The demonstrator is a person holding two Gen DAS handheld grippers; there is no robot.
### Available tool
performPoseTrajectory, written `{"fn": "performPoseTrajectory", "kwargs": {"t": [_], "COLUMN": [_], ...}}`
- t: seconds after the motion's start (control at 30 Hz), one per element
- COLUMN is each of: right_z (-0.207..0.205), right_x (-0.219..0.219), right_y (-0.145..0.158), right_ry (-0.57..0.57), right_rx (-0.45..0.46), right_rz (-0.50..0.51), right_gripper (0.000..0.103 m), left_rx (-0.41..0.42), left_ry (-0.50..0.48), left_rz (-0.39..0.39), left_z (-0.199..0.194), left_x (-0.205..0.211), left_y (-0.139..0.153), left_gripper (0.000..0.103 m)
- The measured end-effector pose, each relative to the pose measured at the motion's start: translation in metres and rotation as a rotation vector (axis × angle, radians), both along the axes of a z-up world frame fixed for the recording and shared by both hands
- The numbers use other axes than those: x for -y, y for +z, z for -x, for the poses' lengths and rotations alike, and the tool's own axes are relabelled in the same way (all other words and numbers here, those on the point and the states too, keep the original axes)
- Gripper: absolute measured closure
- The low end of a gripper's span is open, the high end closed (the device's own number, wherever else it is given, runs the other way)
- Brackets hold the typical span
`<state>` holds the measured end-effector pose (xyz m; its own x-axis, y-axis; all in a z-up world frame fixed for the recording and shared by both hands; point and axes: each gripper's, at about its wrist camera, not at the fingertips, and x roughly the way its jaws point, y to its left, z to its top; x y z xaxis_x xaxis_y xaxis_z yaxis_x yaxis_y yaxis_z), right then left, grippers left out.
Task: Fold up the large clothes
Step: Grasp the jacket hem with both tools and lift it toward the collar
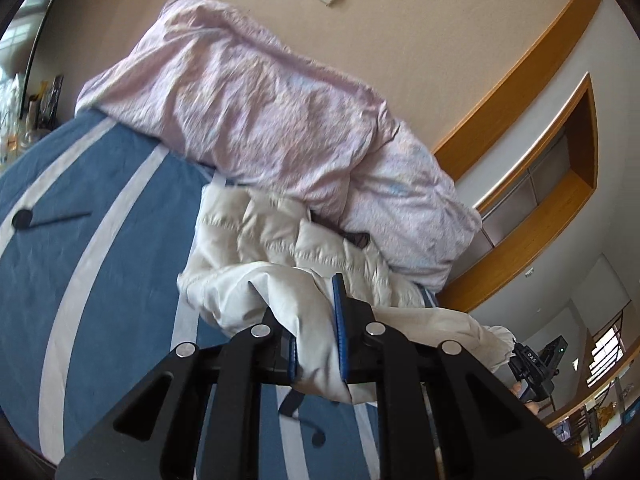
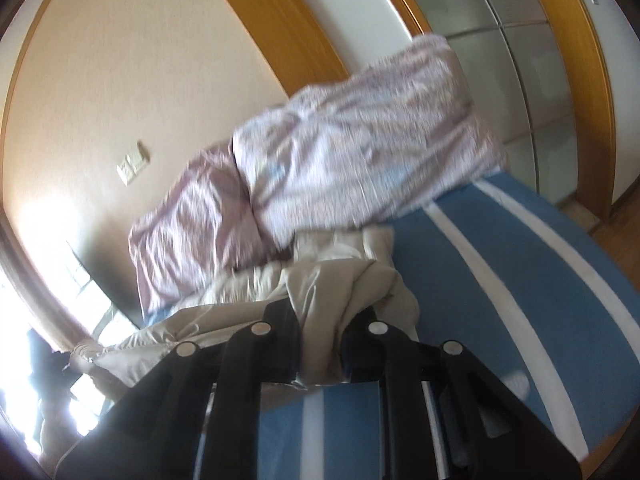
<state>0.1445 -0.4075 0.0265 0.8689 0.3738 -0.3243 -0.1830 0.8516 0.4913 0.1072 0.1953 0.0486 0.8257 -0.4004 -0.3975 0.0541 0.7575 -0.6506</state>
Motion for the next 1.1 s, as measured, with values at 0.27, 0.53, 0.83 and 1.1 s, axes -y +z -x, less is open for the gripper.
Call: {"fn": "performPoseTrajectory", "kwargs": {"t": [0.27, 0.53, 0.83, 1.1], "right_z": [-0.074, -0.161, -0.252, -0.283], "right_x": [-0.022, -0.050, -0.090, -0.096], "right_y": [0.032, 0.016, -0.034, -0.051], "right_ry": [-0.055, -0.140, -0.269, -0.306], "right_rx": [0.044, -0.014, -0.178, -0.258], "right_rz": [-0.005, 0.049, 0.237, 0.222], "right_gripper": [0.087, 0.086, 0.084, 0.057], "left_rx": [0.038, 0.024, -0.089, -0.134], "left_ry": [0.037, 0.100, 0.186, 0.199], "left_rz": [-0.042, -0.049, -0.051, -0.044], "left_z": [-0.067, -0.144, -0.218, -0.245], "left_x": [-0.005, -0.010, -0.015, -0.015], "left_y": [0.032, 0.015, -0.036, -0.065], "left_gripper": [0.090, 0.089, 0.089, 0.075]}}
